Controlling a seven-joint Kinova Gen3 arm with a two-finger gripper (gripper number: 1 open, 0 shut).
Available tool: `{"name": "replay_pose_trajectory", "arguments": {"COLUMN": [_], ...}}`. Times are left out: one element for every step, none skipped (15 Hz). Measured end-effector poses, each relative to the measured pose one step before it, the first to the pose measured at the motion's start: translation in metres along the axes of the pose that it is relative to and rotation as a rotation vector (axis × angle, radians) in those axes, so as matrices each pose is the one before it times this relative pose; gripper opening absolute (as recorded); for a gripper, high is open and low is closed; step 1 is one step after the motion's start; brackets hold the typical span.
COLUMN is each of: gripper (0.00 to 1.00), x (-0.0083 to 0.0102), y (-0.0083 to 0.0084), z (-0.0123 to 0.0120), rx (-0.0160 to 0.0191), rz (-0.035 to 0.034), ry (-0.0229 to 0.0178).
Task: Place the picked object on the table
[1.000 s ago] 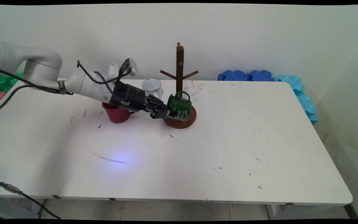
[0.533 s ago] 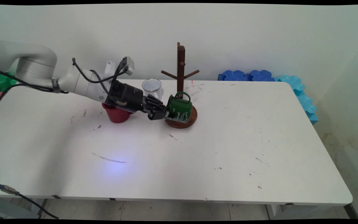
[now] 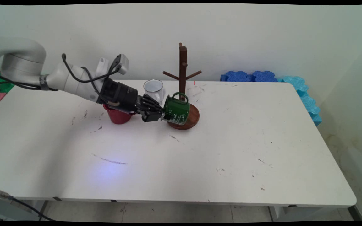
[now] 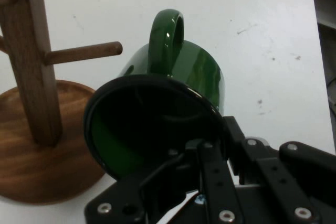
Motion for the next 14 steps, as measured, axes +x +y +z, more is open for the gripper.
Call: {"name": "replay_pose_trajectory", "arguments": {"gripper": [0.0,0.0,0.0,0.0,0.0,0.0,0.0,0.0,0.0,0.0,0.0,0.0,0.0,0.0], "x": [0.00113,0.00153,0.00184,0.00277,0.00235,0.00162,0.00109,0.00158,0.00104,0.00145,0.00163,0.00144,0.00113,0.00145], "y": [0.00103,0.00102,0.00058,0.00057,0.00055,0.00057,0.00036,0.00051,0.00039,0.00064,0.00109,0.00105,0.001,0.00116], "z": [-0.00399,-0.00435,-0.00385,-0.005,-0.00471,-0.00382,-0.00268,-0.00402,-0.00296,-0.00364,-0.00457,-0.00439,-0.00348,-0.00399], "rx": [0.00368,0.00379,0.00402,0.0059,0.00588,0.0048,0.00349,0.00534,0.00423,0.00541,0.00654,0.00633,0.00476,0.00599], "rz": [0.0127,0.01369,0.01154,0.01516,0.01472,0.01282,0.00864,0.01298,0.00946,0.01213,0.01423,0.01266,0.01086,0.01247], "ry": [-0.00579,-0.00635,-0.00495,-0.00673,-0.00674,-0.00615,-0.0046,-0.00737,-0.00626,-0.00876,-0.01209,-0.0115,-0.01107,-0.01381]}}
